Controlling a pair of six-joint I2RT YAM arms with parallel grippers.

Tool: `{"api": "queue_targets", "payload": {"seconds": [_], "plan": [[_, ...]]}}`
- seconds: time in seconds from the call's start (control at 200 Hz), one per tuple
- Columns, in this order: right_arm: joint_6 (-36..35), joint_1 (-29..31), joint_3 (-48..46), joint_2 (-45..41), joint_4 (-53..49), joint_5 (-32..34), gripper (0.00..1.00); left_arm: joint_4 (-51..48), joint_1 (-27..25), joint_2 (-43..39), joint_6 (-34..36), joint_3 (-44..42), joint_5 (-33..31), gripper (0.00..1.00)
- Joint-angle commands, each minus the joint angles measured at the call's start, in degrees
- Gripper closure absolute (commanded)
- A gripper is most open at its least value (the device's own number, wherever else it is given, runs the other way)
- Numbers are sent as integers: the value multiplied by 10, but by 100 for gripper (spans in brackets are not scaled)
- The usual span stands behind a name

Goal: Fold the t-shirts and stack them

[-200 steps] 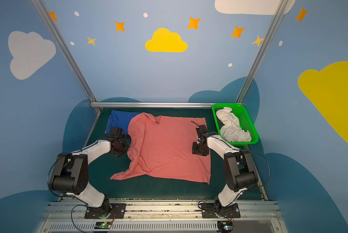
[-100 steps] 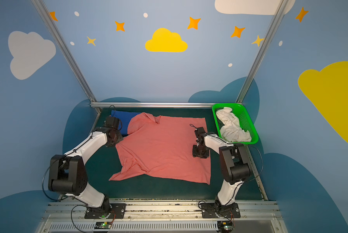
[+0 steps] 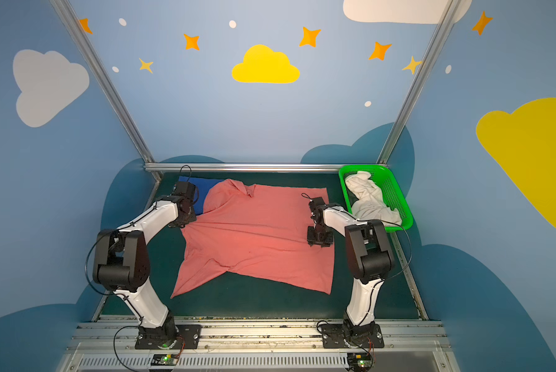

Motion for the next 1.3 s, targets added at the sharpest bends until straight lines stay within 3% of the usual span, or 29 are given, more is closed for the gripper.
{"api": "queue_targets", "payload": {"seconds": [0.0, 0.09, 0.23, 0.36, 0.431, 0.596, 0.771, 0.961, 1.132, 1.297], "plan": [[-6, -16, 13, 26, -17, 40, 53, -42, 8, 10, -1, -10, -39, 91], [-12, -22, 25, 28, -25, 49, 53, -48, 8, 2, -14, -22, -35, 87], [-36, -23, 48, 28, -38, 55, 52, -63, 8, -21, -22, -3, -31, 73], [-67, -22, 77, 16, -44, 20, 49, -78, 4, -48, -25, 43, -8, 61], [-80, -20, 92, 1, -46, -6, 48, -67, -5, -66, -24, 64, 20, 53], [-96, -19, 129, -53, -47, -65, 45, -10, -43, -67, -20, 104, 157, 36], [-90, -21, 142, -119, -41, -73, 45, -40, -93, 38, -13, 206, 216, 31], [-68, -24, 90, -190, -15, -71, 45, -46, -120, 167, -16, 314, 264, 28], [-58, -26, 42, -229, -10, -70, 45, -45, -133, 267, -22, 417, 275, 27], [-50, -28, 7, -250, -10, -59, 45, -85, -144, 368, -27, 568, 273, 25]]}}
